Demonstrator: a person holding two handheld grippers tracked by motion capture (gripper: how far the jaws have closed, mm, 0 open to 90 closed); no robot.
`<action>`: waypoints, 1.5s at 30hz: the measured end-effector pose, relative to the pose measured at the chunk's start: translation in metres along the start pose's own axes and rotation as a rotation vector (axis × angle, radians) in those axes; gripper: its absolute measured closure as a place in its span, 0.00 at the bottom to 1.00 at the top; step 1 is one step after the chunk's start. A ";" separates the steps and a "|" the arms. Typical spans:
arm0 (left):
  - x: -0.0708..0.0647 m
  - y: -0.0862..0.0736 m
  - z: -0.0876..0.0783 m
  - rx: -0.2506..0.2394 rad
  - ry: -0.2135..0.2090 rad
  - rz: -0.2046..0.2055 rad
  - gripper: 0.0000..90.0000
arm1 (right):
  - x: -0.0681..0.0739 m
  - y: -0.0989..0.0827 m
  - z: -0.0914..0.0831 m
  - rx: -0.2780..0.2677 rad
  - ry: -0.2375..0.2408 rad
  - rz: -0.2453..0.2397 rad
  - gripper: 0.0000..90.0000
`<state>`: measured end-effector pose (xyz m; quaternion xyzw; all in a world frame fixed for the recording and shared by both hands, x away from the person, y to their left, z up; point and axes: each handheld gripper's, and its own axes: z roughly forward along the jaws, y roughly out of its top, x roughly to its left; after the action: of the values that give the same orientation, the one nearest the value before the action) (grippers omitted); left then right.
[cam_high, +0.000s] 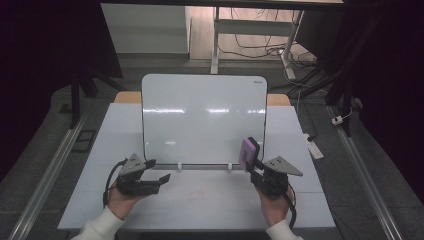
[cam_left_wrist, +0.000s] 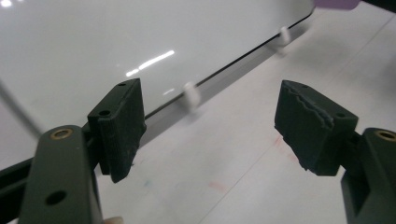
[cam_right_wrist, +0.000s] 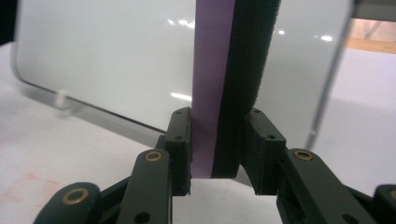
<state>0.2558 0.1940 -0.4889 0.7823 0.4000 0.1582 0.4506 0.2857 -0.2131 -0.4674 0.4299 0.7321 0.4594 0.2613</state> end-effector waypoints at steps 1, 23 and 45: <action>0.002 -0.003 -0.002 0.005 0.006 -0.007 0.29 | -0.002 0.000 -0.001 0.004 -0.016 0.001 0.72; 0.036 -0.050 -0.046 0.049 0.112 -0.122 0.29 | -0.018 0.012 0.020 0.084 -0.148 -0.013 0.71; 0.037 -0.057 -0.050 0.057 0.108 -0.125 0.29 | -0.019 0.010 0.018 0.024 -0.055 -0.073 0.48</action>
<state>0.2210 0.2672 -0.5133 0.7585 0.4762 0.1603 0.4149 0.3124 -0.2194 -0.4665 0.4183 0.7452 0.4288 0.2928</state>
